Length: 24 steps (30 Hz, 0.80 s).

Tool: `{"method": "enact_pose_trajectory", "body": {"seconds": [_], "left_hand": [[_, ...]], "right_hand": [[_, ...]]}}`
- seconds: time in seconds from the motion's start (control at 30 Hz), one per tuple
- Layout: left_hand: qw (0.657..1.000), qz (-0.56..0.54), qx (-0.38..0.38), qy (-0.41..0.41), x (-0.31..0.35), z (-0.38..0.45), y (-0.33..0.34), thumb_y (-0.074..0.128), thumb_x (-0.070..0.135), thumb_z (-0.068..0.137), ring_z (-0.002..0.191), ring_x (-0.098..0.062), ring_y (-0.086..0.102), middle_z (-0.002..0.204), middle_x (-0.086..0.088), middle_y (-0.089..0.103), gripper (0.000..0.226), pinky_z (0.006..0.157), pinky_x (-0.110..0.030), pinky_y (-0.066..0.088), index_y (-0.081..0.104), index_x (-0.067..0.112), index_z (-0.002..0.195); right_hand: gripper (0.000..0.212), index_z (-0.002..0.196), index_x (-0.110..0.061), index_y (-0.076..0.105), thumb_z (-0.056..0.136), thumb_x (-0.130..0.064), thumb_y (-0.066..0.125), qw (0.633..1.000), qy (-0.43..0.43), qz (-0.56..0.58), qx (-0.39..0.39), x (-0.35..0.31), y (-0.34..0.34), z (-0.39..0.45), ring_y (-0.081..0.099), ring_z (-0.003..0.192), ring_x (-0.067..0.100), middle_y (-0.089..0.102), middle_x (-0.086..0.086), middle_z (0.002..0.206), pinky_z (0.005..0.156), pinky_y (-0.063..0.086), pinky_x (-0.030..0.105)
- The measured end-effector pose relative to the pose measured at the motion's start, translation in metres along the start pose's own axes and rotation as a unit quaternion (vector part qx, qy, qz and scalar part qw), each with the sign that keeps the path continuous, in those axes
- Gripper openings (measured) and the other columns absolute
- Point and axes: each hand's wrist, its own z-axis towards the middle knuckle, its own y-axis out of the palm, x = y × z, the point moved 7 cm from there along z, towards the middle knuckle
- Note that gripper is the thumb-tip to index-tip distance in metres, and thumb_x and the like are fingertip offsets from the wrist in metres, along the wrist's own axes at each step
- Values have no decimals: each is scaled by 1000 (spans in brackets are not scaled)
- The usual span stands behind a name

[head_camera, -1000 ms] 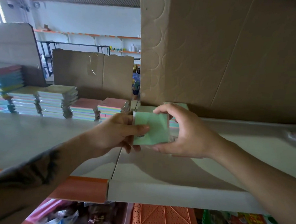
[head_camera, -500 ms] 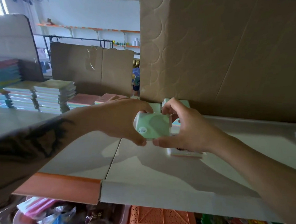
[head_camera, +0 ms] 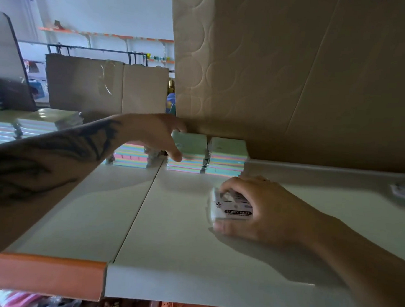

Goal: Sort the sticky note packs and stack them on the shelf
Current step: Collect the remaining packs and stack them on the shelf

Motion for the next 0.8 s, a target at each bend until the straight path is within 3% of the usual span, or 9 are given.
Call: {"method": "enact_pose_trajectory", "body": {"seconds": [0.17, 0.2, 0.27, 0.33, 0.4, 0.47, 0.6, 0.7, 0.8], "left_hand": [[999, -6, -33, -2, -4, 13, 10, 89, 28, 77, 53, -26, 56, 92, -6, 69, 61, 57, -37, 51, 59, 24, 130], [999, -8, -38, -6, -6, 14, 12, 88, 30, 76, 60, -28, 62, 95, -5, 69, 62, 61, -38, 55, 58, 26, 131], [999, 7, -42, -16, -9, 13, 14, 88, 41, 73, 92, -35, 71, 107, 1, 67, 71, 83, -45, 61, 54, 38, 135], [999, 23, -35, -19, -10, 12, 13, 86, 49, 70, 111, -35, 67, 120, 4, 65, 76, 92, -44, 57, 51, 44, 138], [1000, 25, -15, -5, -4, 7, 12, 83, 45, 80, 100, -20, 61, 125, 9, 56, 73, 84, -29, 50, 49, 39, 144], [1000, 17, 10, 4, 2, -1, 13, 79, 44, 85, 84, -9, 49, 111, 6, 53, 69, 72, -22, 40, 48, 38, 147], [995, 78, 58, 16, 6, -19, 20, 67, 55, 91, 94, -14, 45, 93, 17, 51, 58, 93, -28, 35, 47, 49, 144], [990, 114, 86, 15, 12, -34, 22, 62, 60, 92, 119, -20, 53, 129, 11, 58, 59, 100, -32, 37, 42, 51, 147], [973, 135, 163, 92, 29, -52, 30, 63, 53, 92, 127, -15, 53, 143, 15, 55, 57, 101, -31, 34, 50, 39, 145]], "right_hand": [[67, 122, -51, 44, 69, -91, 53, 1000, -16, 7, -2, -2, 2, -2, 50, 110, 5, 55, -27, 114, 99, 44, 38], [67, 122, -51, 44, 69, -91, 53, 1000, -16, 9, -3, -1, 2, -1, 50, 110, 6, 56, -26, 114, 99, 44, 39], [67, 122, -50, 45, 69, -90, 52, 1000, -14, 10, -6, 0, 3, 0, 50, 109, 6, 56, -25, 113, 99, 45, 40], [67, 122, -50, 45, 68, -90, 51, 1000, -13, 10, -9, 0, 3, 0, 50, 109, 7, 56, -25, 113, 99, 44, 40], [66, 122, -52, 45, 69, -90, 51, 1000, -12, 13, -14, 1, 4, 0, 49, 110, 6, 55, -25, 113, 100, 44, 40], [63, 123, -52, 45, 72, -88, 55, 1000, -12, 13, -12, 0, 4, 1, 50, 111, 6, 56, -25, 113, 101, 44, 40], [51, 123, -50, 50, 81, -71, 68, 1000, -9, 13, -14, -2, 0, 1, 48, 111, 3, 56, -24, 114, 104, 40, 34], [53, 129, -50, 52, 82, -66, 70, 999, -13, 20, -28, -1, 1, 1, 44, 121, 1, 51, -23, 127, 111, 33, 32], [53, 132, -45, 58, 83, -62, 74, 999, -19, 33, -33, -4, -2, 1, 48, 120, 1, 53, -21, 128, 108, 39, 25]]}}
